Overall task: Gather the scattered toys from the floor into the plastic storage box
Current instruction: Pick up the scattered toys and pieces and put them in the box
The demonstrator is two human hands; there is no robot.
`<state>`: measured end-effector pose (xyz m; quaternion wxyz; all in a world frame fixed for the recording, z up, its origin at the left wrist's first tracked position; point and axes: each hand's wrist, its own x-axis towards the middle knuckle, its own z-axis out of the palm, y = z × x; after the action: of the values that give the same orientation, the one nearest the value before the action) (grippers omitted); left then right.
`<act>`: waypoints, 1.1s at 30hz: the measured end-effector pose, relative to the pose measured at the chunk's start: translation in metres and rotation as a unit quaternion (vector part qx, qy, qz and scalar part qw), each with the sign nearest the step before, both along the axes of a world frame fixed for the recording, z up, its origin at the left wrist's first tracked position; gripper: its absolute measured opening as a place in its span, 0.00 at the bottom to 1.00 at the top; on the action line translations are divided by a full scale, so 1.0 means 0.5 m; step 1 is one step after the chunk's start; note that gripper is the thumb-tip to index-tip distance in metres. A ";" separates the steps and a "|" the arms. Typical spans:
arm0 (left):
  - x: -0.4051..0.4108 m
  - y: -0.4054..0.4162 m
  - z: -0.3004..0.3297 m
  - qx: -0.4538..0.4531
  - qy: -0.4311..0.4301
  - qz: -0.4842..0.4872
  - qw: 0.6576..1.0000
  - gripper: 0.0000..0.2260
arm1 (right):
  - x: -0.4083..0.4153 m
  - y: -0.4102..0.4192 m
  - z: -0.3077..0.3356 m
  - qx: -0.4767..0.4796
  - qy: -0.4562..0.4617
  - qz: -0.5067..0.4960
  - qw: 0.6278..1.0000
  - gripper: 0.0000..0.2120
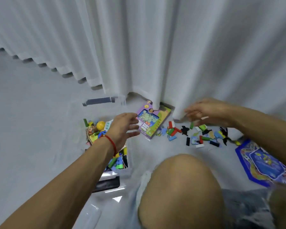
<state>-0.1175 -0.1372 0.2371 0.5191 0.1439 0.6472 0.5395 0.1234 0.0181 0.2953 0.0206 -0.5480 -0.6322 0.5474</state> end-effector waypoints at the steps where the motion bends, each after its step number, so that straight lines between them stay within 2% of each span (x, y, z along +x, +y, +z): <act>1: 0.034 0.026 -0.014 -0.005 0.011 -0.024 1.000 0.11 | 0.040 0.027 -0.020 0.029 -0.055 0.030 0.998 0.11; 2: 0.066 0.053 -0.034 -0.014 0.023 -0.051 0.998 0.11 | 0.078 0.054 -0.045 0.064 -0.132 0.072 0.987 0.12; 4: 0.121 0.106 -0.086 -0.035 0.040 -0.099 0.994 0.10 | 0.140 0.101 -0.098 0.133 -0.282 0.155 0.937 0.14; 6: 0.164 0.167 -0.147 -0.065 0.075 -0.148 0.984 0.09 | 0.187 0.131 -0.156 0.174 -0.380 0.242 0.875 0.15; 7: 0.180 0.201 -0.178 -0.081 0.099 -0.172 0.977 0.08 | 0.205 0.143 -0.188 0.170 -0.401 0.275 0.857 0.16; 9: 0.207 0.261 -0.235 -0.109 0.150 -0.210 0.960 0.09 | 0.235 0.165 -0.262 0.128 -0.398 0.287 0.862 0.17; 12: 0.236 0.347 -0.313 -0.068 0.270 -0.289 0.916 0.12 | 0.267 0.196 -0.396 0.112 -0.355 0.221 0.901 0.19; 15: 0.267 0.422 -0.380 -0.037 0.363 -0.346 0.864 0.14 | 0.290 0.231 -0.524 0.134 -0.298 0.167 0.930 0.26; 17: 0.286 0.464 -0.428 -0.026 0.422 -0.372 0.826 0.14 | 0.292 0.261 -0.589 0.185 -0.260 0.127 0.939 0.25; 21: 0.302 0.515 -0.513 0.002 0.507 -0.426 0.749 0.16 | 0.255 0.333 -0.671 0.269 -0.262 0.094 0.922 0.23; 25: 0.310 0.564 -0.564 0.080 0.539 -0.475 0.691 0.15 | 0.196 0.392 -0.696 0.355 -0.317 0.107 0.873 0.27; 28: 0.335 0.611 -0.594 0.096 0.565 -0.478 0.665 0.17 | 0.175 0.404 -0.722 0.360 -0.335 0.099 0.865 0.30; 30: 0.355 0.641 -0.612 0.085 0.576 -0.475 0.660 0.20 | 0.167 0.392 -0.734 0.367 -0.307 0.070 0.875 0.32; 33: 0.381 0.666 -0.620 0.059 0.582 -0.470 0.661 0.25 | 0.185 0.355 -0.730 0.380 -0.243 -0.048 0.891 0.31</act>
<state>0.0731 0.1961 -0.0728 0.2114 0.7436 0.6308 0.0670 0.2158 0.1956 -0.0696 0.0993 -0.6436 -0.7503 0.1133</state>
